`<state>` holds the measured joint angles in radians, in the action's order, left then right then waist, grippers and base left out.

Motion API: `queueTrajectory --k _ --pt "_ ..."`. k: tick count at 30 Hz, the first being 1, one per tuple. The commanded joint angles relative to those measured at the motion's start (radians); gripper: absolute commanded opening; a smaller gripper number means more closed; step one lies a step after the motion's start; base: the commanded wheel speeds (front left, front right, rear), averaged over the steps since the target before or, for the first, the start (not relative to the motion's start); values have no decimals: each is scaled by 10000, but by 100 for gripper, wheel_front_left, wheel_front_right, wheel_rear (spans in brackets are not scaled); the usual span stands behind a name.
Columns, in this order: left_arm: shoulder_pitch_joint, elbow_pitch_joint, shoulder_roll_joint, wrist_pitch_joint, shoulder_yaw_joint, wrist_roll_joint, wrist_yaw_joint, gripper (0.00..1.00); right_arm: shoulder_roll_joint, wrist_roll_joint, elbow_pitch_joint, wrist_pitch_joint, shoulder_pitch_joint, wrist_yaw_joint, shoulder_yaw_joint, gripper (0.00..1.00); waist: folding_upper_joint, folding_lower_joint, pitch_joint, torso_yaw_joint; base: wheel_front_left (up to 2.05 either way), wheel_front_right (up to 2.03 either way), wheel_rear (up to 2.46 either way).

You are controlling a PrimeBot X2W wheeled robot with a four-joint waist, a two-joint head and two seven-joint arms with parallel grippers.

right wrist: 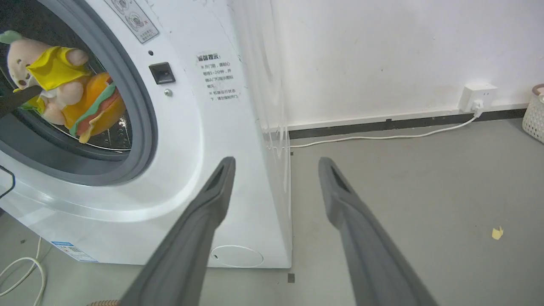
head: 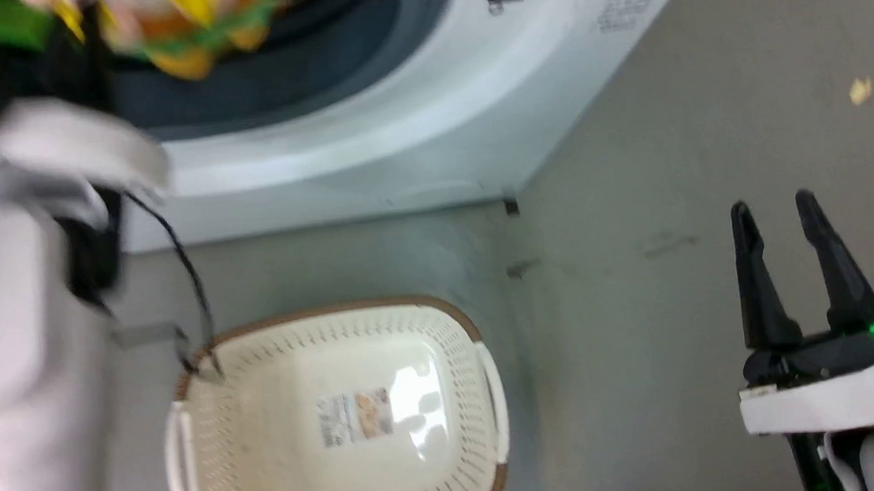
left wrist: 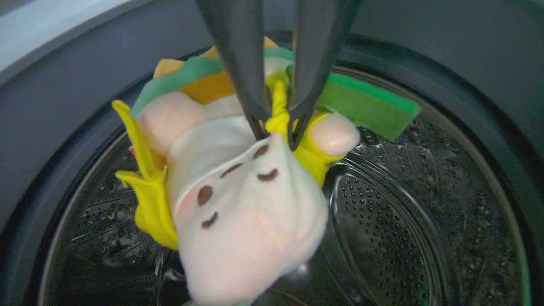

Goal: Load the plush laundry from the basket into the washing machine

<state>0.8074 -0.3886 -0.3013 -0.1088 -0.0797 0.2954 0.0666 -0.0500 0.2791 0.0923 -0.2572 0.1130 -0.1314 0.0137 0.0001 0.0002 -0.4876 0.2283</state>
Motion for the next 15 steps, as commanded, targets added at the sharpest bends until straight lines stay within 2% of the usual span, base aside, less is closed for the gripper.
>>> queueTrajectory --k 1,6,11,15 --pt "680 -270 -229 283 23 1 96 0 -3 144 59 -45 239 7 -3 100 -1 -2 -1026 649 0 0 0" --pt "3095 -1681 -1033 1522 -257 -398 232 0 -3 735 -46 -45 699 7 26 100 -1 -2 -1903 1107 0 0 0" --pt "4844 -3160 -1474 2314 -374 -692 82 0 -3 1093 -134 -45 934 7 347 100 -1 -2 -2416 1438 0 0 0" --pt "5473 -4113 -1660 2740 -700 -989 97 0 -3 1254 -151 -45 1031 7 384 100 -1 -2 -2587 1527 0 0 0"
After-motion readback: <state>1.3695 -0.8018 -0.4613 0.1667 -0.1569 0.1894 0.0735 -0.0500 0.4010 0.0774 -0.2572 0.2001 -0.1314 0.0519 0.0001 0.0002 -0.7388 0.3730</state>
